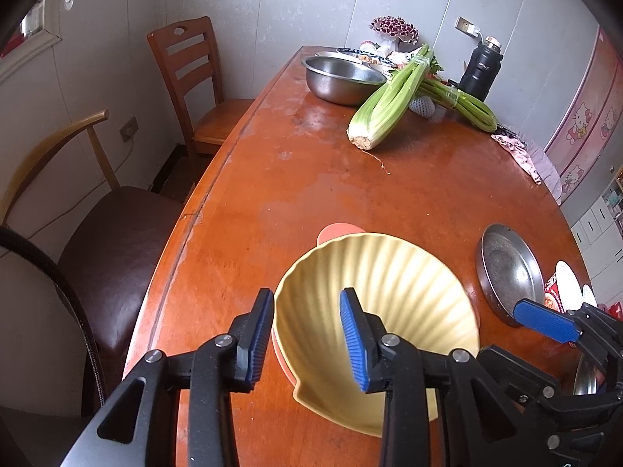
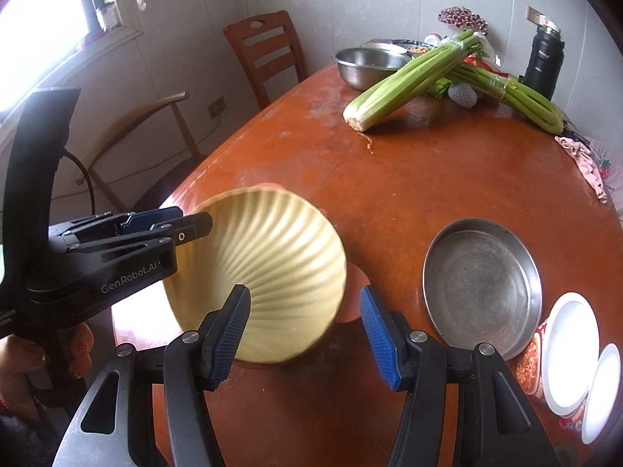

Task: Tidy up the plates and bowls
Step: 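Lower the yellow shell plate onto the orange plate with the left gripper, then open the left gripper and withdraw from the stacked plates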

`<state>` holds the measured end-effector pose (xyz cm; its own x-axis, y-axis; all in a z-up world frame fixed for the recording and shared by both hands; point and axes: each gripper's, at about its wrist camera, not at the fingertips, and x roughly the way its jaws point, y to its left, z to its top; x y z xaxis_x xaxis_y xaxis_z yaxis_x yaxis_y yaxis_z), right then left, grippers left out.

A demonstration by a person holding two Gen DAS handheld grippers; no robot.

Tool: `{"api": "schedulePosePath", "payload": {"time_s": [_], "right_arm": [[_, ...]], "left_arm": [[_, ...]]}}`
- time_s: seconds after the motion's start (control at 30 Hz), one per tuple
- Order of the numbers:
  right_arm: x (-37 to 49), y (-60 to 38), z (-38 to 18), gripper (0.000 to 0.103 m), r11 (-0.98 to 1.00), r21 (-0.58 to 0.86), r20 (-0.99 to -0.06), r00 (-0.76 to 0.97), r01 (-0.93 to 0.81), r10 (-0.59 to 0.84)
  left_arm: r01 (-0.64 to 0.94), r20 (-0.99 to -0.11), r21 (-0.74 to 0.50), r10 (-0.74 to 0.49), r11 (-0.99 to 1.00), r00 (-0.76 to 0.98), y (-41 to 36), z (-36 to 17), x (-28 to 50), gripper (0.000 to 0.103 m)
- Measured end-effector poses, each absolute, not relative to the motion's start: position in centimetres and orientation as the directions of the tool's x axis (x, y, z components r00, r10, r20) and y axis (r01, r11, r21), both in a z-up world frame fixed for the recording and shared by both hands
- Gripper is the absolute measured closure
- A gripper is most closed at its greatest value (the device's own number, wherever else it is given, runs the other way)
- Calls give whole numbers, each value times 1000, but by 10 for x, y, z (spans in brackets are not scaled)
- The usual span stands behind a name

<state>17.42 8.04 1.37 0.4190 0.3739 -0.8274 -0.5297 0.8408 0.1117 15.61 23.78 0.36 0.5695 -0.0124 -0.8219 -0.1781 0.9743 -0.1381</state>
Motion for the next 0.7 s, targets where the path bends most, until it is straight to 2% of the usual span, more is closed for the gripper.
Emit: {"api": "schedulePosePath", "payload": {"time_s": [0.13, 0.7], "right_arm": [[171, 75, 17, 42, 845, 120, -821, 427, -521, 380], [158, 38, 31, 40, 867, 163, -792, 462, -470, 399]], "left_arm": [[-176, -817, -131, -5, 976, 576, 234, 8, 154, 62], [-109, -800, -101, -16, 989, 600, 192, 27, 150, 57]]}}
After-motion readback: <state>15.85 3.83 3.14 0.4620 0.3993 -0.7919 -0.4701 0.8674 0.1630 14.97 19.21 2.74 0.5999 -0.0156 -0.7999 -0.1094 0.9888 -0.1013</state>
